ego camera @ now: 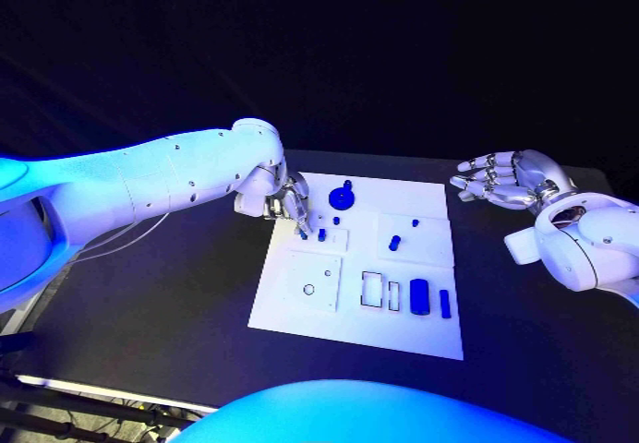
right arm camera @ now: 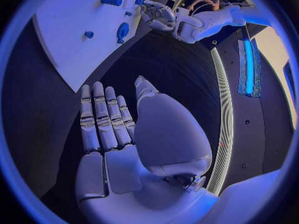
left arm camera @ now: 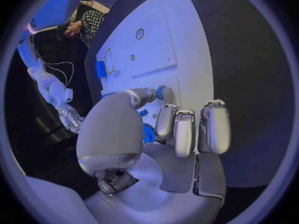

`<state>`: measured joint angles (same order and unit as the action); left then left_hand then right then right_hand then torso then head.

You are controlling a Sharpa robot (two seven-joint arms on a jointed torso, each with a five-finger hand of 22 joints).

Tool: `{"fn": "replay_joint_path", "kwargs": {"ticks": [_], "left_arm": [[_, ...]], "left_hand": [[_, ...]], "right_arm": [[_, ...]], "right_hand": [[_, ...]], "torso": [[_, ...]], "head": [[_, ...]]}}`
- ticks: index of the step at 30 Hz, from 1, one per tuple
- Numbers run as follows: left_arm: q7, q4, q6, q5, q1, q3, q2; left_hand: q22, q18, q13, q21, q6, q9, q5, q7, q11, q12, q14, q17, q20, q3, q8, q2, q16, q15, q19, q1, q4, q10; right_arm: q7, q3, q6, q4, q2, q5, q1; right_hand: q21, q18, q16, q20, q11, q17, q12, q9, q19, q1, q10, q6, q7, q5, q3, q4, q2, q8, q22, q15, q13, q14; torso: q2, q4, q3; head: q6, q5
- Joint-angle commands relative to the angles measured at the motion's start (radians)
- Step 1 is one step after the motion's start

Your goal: Assemble the parts on the task board

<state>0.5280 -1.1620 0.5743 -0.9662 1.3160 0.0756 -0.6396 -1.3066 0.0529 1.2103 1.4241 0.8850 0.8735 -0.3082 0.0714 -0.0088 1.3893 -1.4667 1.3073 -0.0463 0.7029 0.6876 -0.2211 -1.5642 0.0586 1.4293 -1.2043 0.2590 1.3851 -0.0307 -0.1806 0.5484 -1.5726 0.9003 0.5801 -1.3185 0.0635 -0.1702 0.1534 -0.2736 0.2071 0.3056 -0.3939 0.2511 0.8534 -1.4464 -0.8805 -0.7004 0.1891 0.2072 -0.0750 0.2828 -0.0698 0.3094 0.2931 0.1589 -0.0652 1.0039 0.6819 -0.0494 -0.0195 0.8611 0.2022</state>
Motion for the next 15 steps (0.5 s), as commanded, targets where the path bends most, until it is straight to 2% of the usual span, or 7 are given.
{"fn": "replay_joint_path", "kwargs": {"ticks": [1,7,15], "left_arm": [[0.01,-0.004,-0.025,0.012,-0.005,0.002,0.006],[0.018,-0.004,-0.029,0.014,-0.007,0.003,0.005],[0.029,-0.005,-0.026,0.013,-0.009,0.004,0.004]], "left_hand": [[-0.002,0.006,0.0,0.003,0.005,-0.001,-0.005,-0.005,0.0,0.005,-0.104,0.263,0.0,0.224,-0.005,0.001,-0.007,0.005,0.008,0.012,-0.231,0.006],[-0.004,0.006,-0.005,0.005,0.008,0.003,-0.009,-0.007,-0.001,0.002,-0.104,0.263,0.0,0.215,-0.002,-0.003,-0.007,0.005,0.009,0.025,-0.23,0.006],[-0.008,0.005,0.017,0.006,0.015,0.006,-0.008,-0.011,-0.004,0.012,-0.104,0.263,0.001,0.204,0.003,-0.004,-0.007,0.007,0.011,0.038,-0.227,0.02]], "right_arm": [[-0.007,0.0,-0.013,-0.002,0.0,0.005,0.001],[-0.007,0.0,-0.013,-0.003,0.001,0.005,0.001],[-0.007,0.0,-0.013,-0.002,0.002,0.005,0.001]], "right_hand": [[0.0,-0.013,-0.005,-0.001,-0.001,-0.001,-0.004,-0.001,-0.007,0.002,0.006,0.005,0.084,-0.003,0.003,-0.003,0.008,0.004,-0.001,0.0,0.001,0.005],[0.0,-0.013,-0.005,-0.001,-0.001,-0.001,-0.004,-0.001,-0.007,0.002,0.006,0.005,0.084,-0.003,0.003,-0.003,0.008,0.004,-0.001,0.0,0.001,0.005],[0.0,-0.013,-0.005,-0.001,-0.001,-0.001,-0.004,-0.001,-0.007,0.002,0.006,0.005,0.084,-0.003,0.003,-0.003,0.008,0.004,-0.001,0.0,0.001,0.005]], "torso": [[0.0,0.0001,0.0001],[0.0,0.0002,0.0007],[0.0,0.0009,0.0009]], "head": [[0.001,-0.001],[0.002,-0.002],[0.002,-0.004]]}}
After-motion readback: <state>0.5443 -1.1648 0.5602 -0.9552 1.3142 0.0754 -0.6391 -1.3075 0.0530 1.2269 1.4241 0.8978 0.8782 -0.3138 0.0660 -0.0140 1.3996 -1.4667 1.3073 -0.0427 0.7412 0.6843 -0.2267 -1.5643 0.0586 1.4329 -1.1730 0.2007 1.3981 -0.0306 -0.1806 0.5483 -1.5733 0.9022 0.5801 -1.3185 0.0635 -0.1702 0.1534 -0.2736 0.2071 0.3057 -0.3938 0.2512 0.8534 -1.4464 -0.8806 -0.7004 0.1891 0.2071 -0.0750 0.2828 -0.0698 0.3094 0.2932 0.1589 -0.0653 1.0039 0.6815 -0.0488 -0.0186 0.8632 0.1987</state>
